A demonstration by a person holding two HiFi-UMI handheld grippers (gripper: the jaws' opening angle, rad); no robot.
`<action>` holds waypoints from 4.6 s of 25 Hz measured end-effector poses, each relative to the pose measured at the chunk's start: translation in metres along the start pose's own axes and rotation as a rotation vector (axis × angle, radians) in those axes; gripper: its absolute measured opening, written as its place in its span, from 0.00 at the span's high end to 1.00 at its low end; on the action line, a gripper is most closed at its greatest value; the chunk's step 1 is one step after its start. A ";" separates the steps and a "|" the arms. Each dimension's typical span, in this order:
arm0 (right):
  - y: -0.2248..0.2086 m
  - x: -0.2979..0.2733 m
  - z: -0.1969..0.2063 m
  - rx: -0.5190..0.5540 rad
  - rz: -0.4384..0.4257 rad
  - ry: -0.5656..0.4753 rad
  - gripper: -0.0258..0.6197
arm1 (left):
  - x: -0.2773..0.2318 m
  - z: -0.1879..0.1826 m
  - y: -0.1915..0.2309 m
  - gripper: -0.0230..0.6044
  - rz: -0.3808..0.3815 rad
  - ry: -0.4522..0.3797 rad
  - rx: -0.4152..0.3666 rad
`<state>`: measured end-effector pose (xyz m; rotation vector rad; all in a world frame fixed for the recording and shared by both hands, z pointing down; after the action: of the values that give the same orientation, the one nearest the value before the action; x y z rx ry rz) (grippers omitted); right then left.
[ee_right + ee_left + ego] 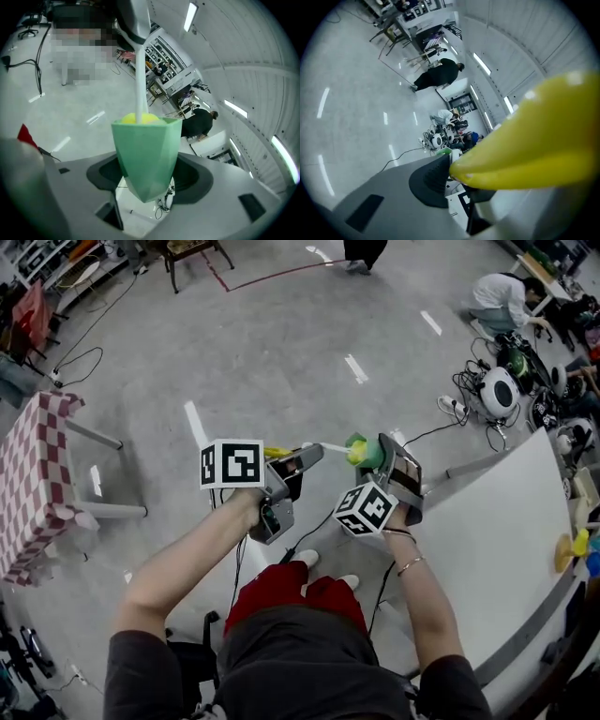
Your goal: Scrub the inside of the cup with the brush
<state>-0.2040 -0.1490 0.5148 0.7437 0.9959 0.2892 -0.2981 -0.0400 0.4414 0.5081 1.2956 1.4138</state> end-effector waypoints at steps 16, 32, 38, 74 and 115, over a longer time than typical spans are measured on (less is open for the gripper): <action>-0.025 -0.002 0.032 -0.210 0.000 0.033 0.48 | 0.040 -0.026 -0.044 0.89 0.013 -0.033 -0.405; -0.041 0.015 0.057 -0.482 -0.004 0.011 0.48 | 0.041 -0.055 -0.066 0.89 0.032 -0.160 -0.516; -0.037 0.030 0.061 -0.567 -0.007 -0.007 0.48 | 0.019 -0.051 -0.063 0.89 0.003 -0.181 -0.546; -0.043 0.166 0.294 -1.203 0.304 -0.031 0.48 | -0.202 0.101 -0.196 0.89 0.140 -0.040 -1.028; 0.023 0.241 0.537 -1.516 0.553 0.152 0.48 | -0.378 0.334 -0.267 0.89 0.294 0.245 -1.191</action>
<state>0.3781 -0.2344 0.5485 -0.4395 0.4360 1.3909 0.2160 -0.2887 0.4376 -0.3118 0.3601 2.2281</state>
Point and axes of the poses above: the fingertips, and each gripper's own axes: x backward along the fingers, y to its left, z out of its underside, the point moved 4 cm from there along x, backward along the fingers, and after that the axes turned 6 degrees about -z, right-handed, at the moved point
